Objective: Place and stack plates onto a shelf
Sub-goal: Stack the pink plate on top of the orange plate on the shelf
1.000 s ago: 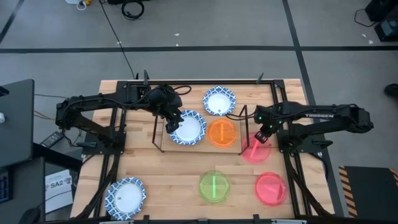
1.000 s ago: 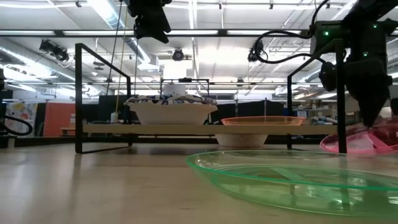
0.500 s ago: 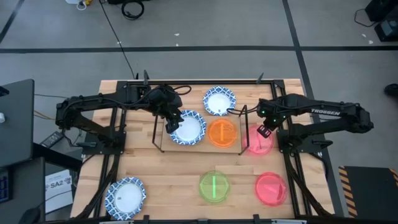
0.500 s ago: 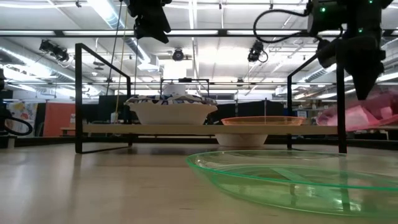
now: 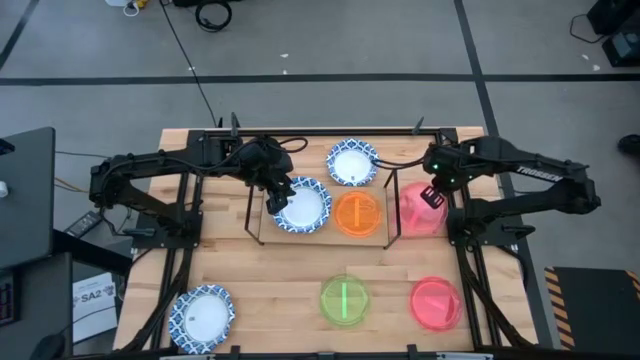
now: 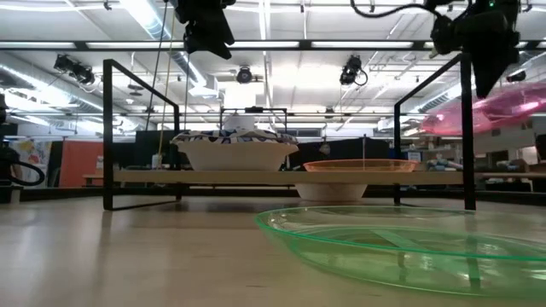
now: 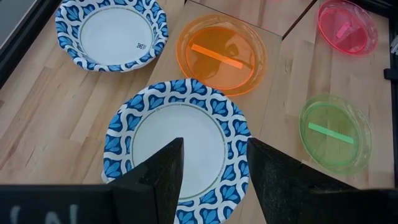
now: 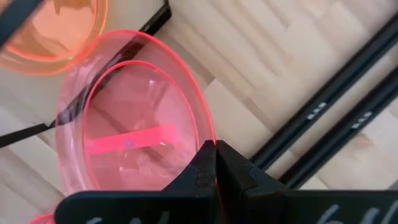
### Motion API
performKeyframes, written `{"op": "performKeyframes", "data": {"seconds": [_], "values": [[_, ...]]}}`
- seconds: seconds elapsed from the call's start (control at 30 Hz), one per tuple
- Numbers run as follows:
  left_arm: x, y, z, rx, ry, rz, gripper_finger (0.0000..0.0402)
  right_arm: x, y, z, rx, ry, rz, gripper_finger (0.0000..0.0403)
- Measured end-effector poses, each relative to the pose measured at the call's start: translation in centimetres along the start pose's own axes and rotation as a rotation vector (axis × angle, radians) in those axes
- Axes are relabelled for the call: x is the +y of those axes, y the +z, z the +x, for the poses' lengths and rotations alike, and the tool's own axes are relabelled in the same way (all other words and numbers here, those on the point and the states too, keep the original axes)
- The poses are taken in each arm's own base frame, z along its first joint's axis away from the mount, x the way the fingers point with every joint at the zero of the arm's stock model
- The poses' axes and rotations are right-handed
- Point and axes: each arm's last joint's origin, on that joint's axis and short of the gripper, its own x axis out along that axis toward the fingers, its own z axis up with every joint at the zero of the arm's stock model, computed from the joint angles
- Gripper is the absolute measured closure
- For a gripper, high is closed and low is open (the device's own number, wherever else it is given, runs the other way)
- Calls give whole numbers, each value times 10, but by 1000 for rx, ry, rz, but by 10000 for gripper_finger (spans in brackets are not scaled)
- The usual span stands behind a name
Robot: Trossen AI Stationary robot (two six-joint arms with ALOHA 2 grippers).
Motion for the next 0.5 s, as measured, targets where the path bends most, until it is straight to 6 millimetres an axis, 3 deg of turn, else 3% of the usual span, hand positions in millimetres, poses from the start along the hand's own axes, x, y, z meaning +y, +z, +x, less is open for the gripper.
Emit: {"op": "performKeyframes", "data": {"seconds": [0.5], "values": [[0,0,0,-1,0,-1,219,-11,4,-58,-197,-83,16,396]]}}
